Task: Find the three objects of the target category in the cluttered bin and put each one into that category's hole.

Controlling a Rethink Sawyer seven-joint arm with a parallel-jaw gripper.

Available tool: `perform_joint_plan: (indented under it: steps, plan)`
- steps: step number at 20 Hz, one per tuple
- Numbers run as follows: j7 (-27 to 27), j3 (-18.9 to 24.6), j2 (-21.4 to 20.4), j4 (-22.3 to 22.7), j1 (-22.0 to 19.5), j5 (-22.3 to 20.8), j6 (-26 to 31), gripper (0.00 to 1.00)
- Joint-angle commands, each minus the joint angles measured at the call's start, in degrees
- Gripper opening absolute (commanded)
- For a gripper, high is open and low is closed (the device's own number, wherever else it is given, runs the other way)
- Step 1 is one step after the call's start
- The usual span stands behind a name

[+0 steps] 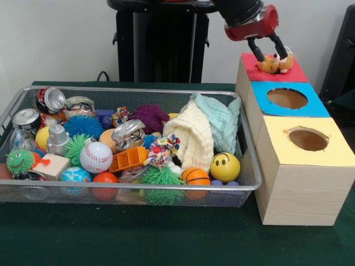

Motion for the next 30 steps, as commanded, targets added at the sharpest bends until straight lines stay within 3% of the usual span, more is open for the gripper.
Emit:
perform_joint_plan:
  steps: [1,6,10,18,25,30]
  plan:
    - [10.7,-15.6,-7.9,-5.7,11.5,2.8,-2.2,1.00]
    - [6.3,-17.6,-3.2,-8.8,12.9,-2.2,-9.7,1.00]
    - [5.2,-19.4,-3.1,-9.8,14.7,-5.2,-14.5,1.00]
    - [6.2,-18.2,-3.5,-9.3,14.3,-5.9,-13.5,1.00]
    - [6.7,-21.5,-9.1,-9.3,18.3,-3.5,-8.0,1.00]
    - [6.7,-21.4,-6.0,-10.3,18.1,-3.8,-9.7,1.00]
